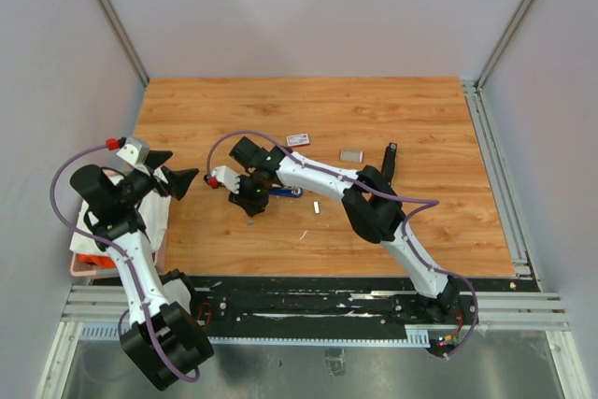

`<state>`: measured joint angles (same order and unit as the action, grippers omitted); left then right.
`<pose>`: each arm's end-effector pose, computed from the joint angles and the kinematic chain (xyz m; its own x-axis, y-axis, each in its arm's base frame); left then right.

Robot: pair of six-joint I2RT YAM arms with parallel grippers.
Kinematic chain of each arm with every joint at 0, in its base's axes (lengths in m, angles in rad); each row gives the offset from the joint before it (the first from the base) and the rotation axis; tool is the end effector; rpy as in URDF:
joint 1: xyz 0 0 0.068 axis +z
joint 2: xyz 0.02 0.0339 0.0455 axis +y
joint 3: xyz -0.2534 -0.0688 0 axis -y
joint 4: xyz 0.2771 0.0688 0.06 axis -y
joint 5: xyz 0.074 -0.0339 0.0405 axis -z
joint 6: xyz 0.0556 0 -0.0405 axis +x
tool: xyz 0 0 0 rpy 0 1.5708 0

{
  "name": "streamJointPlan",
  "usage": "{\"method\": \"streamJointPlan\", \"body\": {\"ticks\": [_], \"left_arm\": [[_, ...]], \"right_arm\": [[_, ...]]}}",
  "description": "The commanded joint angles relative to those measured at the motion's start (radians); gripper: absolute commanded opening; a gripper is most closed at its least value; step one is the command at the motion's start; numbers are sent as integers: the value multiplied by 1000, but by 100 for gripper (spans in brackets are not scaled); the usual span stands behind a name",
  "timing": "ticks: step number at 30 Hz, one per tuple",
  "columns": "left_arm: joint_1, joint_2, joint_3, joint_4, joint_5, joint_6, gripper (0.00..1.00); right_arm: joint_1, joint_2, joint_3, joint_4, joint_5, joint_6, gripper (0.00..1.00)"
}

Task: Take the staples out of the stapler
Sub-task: Pick up the staple from the center of the board.

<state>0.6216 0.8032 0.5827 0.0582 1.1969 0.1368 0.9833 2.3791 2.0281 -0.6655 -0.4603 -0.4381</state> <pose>0.2095 0.0864 0.2785 -0.0573 0.0202 -0.9982 0.5471 0.8370 -0.0144 0.2839 0.4708 0.1443 -0.0555 -0.7690 -0.6369 -0.9926 -0.0268 0.1187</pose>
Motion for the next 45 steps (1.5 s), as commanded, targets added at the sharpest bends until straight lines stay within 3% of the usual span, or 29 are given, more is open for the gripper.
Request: {"method": "streamJointPlan", "body": {"ticks": [1,45], "left_arm": [[7,3,-7,19,22,1,98],[8,25,-6,3,43,20,98]], "right_arm": [[15,-15,10,-30,-28,-4,27],[54,27,-5,-43,15,-4,22]]}}
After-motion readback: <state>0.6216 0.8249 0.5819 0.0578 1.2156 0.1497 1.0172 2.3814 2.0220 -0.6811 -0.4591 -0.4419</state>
